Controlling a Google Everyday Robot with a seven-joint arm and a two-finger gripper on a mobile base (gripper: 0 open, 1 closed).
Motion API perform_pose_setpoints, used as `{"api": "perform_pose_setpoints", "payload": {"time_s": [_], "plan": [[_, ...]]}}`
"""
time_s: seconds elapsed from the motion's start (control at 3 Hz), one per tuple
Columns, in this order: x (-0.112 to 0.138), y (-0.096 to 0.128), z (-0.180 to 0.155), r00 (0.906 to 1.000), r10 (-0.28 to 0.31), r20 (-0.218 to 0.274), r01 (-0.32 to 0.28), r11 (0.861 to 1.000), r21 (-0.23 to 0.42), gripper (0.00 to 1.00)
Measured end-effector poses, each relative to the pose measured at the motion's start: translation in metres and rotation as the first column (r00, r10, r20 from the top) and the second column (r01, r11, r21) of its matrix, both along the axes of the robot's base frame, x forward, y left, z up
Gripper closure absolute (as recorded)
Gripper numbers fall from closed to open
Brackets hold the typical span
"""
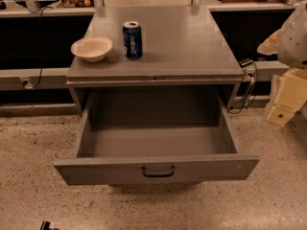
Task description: Close top drawer
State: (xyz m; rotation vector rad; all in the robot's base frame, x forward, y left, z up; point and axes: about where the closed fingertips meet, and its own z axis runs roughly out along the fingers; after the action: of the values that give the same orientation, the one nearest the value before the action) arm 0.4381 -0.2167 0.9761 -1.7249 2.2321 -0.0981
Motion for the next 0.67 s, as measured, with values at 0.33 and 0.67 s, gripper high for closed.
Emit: {"api": "perform_pose_setpoints", "payload": {"time_s": [0.33, 0.67], "plan": [[0.0000, 0.0000, 0.0000, 1.0000, 0.000, 0.000, 0.000, 1.000, 0.000, 0.00], [0.0053, 0.0024, -0.0094, 1.0000, -0.002, -0.006, 0.002, 1.000, -0.007, 0.00]]}}
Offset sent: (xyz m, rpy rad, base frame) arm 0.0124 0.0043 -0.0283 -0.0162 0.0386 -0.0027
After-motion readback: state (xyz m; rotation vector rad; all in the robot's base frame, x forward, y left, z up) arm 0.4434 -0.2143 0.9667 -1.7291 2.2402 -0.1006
